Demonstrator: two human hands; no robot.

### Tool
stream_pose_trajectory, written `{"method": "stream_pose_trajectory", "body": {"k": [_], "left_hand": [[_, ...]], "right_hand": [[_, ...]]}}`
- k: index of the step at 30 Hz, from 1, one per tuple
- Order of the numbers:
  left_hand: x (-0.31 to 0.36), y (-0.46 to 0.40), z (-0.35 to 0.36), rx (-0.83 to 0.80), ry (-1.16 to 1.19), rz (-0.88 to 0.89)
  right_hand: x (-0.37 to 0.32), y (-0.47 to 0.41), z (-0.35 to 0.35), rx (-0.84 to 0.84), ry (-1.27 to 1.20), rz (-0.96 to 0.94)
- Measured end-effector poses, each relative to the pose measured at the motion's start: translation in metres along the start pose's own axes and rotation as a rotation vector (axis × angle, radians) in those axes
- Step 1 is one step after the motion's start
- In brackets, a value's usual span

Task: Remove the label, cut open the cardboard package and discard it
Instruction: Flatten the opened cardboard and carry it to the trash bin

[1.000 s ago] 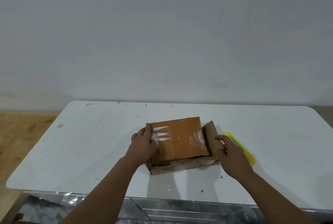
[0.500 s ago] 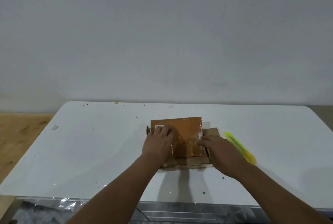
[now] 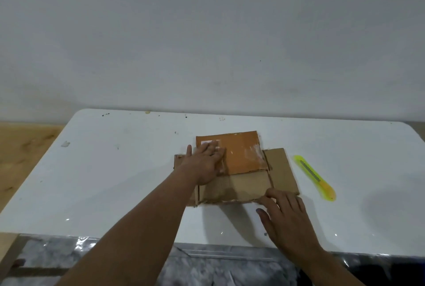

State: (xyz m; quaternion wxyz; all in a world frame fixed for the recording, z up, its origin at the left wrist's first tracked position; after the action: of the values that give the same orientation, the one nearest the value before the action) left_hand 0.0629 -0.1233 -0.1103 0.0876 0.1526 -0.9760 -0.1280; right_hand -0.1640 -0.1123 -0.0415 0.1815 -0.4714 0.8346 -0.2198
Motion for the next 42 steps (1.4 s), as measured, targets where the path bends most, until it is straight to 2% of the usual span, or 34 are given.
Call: {"method": "stream_pose_trajectory", "body": {"k": [9, 16, 19, 23, 26, 28, 30, 32, 34, 37, 42], "left_hand": [[-0.004, -0.004, -0.004, 0.011, 0.068, 0.025], [0.002, -0.003, -0.003, 0.002, 0.063, -0.011], [0.015, 0.000, 0.002, 0.086, 0.071, -0.073], [0.030, 0.004, 0.013, 0.276, 0.047, -0.165], [0.030, 0.005, 0.015, 0.363, 0.068, -0.152], [0.034, 0.006, 0.013, 0.381, 0.064, -0.104], [0.035, 0.007, 0.013, 0.372, 0.070, -0.094], [0.032, 0.007, 0.012, 0.366, 0.100, -0.116], [0.032, 0.007, 0.011, 0.365, 0.102, -0.125], [0.031, 0.008, 0.010, 0.346, 0.096, -0.139], [0.030, 0.007, 0.008, 0.339, 0.105, -0.154]], "right_hand": [[0.007, -0.010, 0.042, -0.259, 0.008, 0.106], [0.003, 0.004, 0.071, -0.387, 0.013, 0.159], [0.003, 0.003, 0.073, -0.394, 0.023, 0.174], [0.004, 0.000, 0.070, -0.387, 0.002, 0.162], [0.006, -0.007, 0.067, -0.381, -0.063, 0.154], [0.016, -0.018, 0.060, -0.371, -0.228, 0.247], [0.038, -0.027, 0.046, -0.283, -0.364, 0.398], [0.063, -0.029, 0.028, -0.170, -0.304, 0.521], [0.082, -0.020, 0.026, -0.226, -0.223, 0.658], [0.091, -0.008, 0.041, -0.340, -0.305, 0.800], [0.111, -0.022, 0.023, -0.041, -0.623, 1.049]]}}
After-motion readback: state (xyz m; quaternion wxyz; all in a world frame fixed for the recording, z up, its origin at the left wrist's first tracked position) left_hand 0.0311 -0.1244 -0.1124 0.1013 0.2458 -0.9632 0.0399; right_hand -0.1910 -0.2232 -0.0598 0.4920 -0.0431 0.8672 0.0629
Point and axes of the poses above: each hand's wrist, its own y-axis away from the middle knuckle, its own z-axis out of the palm, x = y × z, the point moved 10 cm from there along -y, towards the middle knuckle, and after that the axes turned 9 degrees about x, right-handed, at the moved point
